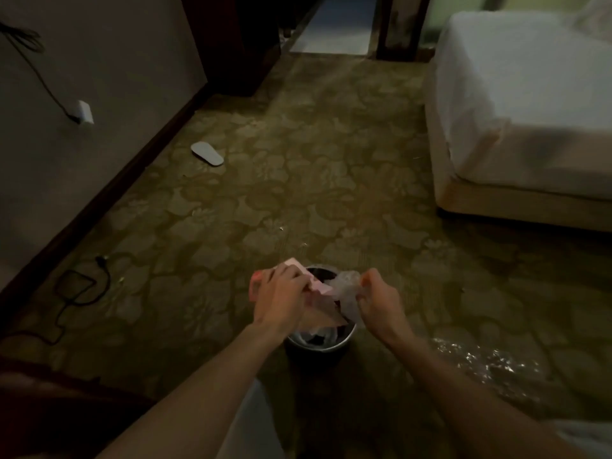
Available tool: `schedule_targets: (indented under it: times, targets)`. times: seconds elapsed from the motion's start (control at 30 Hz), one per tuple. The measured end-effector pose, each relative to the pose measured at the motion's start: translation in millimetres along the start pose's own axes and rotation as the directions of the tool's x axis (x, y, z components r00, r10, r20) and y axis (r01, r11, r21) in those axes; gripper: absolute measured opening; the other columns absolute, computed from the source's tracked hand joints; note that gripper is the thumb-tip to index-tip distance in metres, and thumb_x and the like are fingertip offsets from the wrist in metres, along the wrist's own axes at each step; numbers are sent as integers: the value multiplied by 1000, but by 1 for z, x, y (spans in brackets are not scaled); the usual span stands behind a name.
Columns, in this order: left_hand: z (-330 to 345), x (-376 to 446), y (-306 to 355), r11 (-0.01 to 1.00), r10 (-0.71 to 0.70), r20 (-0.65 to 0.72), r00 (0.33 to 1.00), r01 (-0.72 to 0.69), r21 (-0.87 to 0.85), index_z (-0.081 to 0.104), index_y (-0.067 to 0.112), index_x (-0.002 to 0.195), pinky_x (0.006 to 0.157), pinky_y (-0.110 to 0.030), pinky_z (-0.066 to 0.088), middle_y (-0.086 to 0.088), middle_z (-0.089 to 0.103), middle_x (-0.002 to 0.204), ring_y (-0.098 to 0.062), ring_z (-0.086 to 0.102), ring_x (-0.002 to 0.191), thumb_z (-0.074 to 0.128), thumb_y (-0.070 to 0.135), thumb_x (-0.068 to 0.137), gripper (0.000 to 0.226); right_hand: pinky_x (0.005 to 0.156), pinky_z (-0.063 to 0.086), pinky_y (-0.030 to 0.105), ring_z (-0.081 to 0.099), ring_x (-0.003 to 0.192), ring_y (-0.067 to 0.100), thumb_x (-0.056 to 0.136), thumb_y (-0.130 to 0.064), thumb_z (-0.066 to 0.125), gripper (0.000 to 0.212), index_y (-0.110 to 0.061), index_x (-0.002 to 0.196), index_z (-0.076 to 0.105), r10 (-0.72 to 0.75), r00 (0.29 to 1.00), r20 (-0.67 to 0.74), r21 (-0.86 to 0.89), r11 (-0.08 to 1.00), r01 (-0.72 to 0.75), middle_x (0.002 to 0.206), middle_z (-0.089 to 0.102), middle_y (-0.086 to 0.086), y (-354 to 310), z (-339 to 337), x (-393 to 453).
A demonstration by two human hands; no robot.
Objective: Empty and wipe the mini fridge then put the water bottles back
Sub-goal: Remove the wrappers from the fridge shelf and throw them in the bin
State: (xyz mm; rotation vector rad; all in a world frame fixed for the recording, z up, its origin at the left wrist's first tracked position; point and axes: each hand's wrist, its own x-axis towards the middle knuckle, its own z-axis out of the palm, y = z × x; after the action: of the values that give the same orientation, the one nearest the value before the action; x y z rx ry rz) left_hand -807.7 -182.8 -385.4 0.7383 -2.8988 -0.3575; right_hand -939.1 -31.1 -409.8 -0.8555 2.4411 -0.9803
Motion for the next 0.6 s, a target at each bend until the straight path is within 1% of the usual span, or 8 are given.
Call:
schedule_targets:
  times: [0.07, 0.2, 0.27, 0.33, 0.43, 0.47, 0.53, 0.6]
  targets:
    - [19, 6, -5, 1000, -3, 48, 999, 2, 23, 65, 28, 122, 109, -34, 28, 4, 51, 131, -15, 40, 125, 59, 29, 94, 28, 53, 47, 19, 58, 77, 6, 91, -7, 57, 22, -27, 95, 47, 21, 1000, -9, 25, 999, -21, 92, 57, -8, 10, 12, 7]
    - [54, 12, -12, 999, -43, 167, 985, 45, -9, 67, 21, 121, 104, -35, 43, -2, 45, 133, -17, 43, 122, 66, 27, 91, 31, 65, 43, 15, 53, 90, 5, 90, -14, 63, 24, -20, 110, 52, 72, 997, -30, 8, 997, -71, 110, 53, -5, 25, 43, 24]
    - [73, 13, -18, 991, -99, 233, 967, 116, -63, 66, 19, 120, 99, -36, 48, -2, 45, 132, -18, 46, 119, 66, 26, 90, 31, 80, 50, 23, 53, 102, 9, 92, -23, 61, 36, -15, 125, 50, 153, 988, -2, -1, 988, -153, 123, 50, -1, 34, 62, 31]
    - [90, 16, -22, 988, -128, 324, 938, 149, -42, 63, 22, 123, 97, -36, 50, 0, 46, 131, -16, 48, 117, 65, 29, 90, 33, 96, 50, 37, 51, 118, 15, 93, -30, 59, 49, -14, 137, 44, 203, 977, 68, 4, 979, -204, 136, 46, 2, 42, 80, 38]
    - [109, 20, -28, 968, -183, 532, 827, 247, -52, 55, 26, 127, 94, -38, 50, -2, 56, 126, -18, 56, 110, 60, 33, 93, 35, 103, 45, 41, 50, 123, 18, 95, -37, 55, 54, -15, 142, 38, 159, 958, 238, -12, 987, -161, 141, 47, 7, 51, 100, 46]
    - [115, 22, -30, 967, -181, 590, 787, 251, -39, 51, 26, 130, 96, -40, 47, -3, 55, 127, -20, 54, 112, 60, 33, 92, 40, 108, 39, 45, 43, 130, 23, 97, -43, 50, 58, -16, 145, 34, 181, 929, 323, -57, 983, -172, 146, 42, 11, 54, 106, 49]
    - [124, 23, -36, 968, -185, 643, 743, 252, -12, 46, 26, 136, 98, -41, 43, -5, 53, 131, -22, 51, 117, 58, 31, 94, 44, 119, 12, 53, 7, 148, 32, 97, -59, 35, 70, -23, 154, 19, 267, 842, 469, -207, 960, -189, 161, 11, 13, 61, 115, 54]
    - [129, 23, -40, 967, -175, 639, 750, 254, -33, 47, 25, 137, 99, -41, 44, -6, 53, 134, -22, 51, 119, 51, 23, 97, 40, 119, -3, 54, -11, 148, 31, 96, -65, 26, 69, -29, 155, 16, 300, 798, 522, -284, 944, -169, 163, -5, 10, 67, 120, 58]
